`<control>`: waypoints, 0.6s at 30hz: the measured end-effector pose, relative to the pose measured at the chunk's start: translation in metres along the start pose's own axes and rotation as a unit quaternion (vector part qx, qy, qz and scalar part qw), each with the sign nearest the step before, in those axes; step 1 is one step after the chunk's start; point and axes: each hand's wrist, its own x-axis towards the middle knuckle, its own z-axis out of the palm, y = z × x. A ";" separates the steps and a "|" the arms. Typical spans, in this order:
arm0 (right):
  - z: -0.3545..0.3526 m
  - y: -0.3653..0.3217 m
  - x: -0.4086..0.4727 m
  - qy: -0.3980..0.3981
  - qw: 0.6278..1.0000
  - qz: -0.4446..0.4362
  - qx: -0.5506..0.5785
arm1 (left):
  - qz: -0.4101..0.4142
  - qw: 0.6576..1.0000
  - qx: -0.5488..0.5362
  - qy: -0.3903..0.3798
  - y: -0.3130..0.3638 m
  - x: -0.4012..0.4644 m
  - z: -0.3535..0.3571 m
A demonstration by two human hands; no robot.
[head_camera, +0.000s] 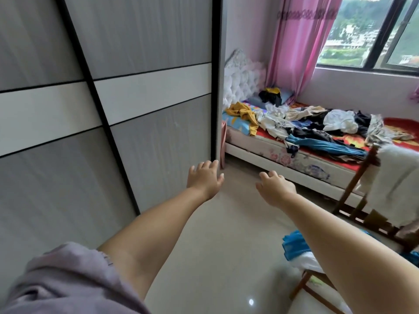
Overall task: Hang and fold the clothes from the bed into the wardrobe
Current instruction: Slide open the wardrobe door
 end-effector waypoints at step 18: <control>-0.005 0.007 0.360 0.006 0.997 -0.063 0.038 | -0.014 1.000 0.011 -0.004 -0.030 0.328 0.054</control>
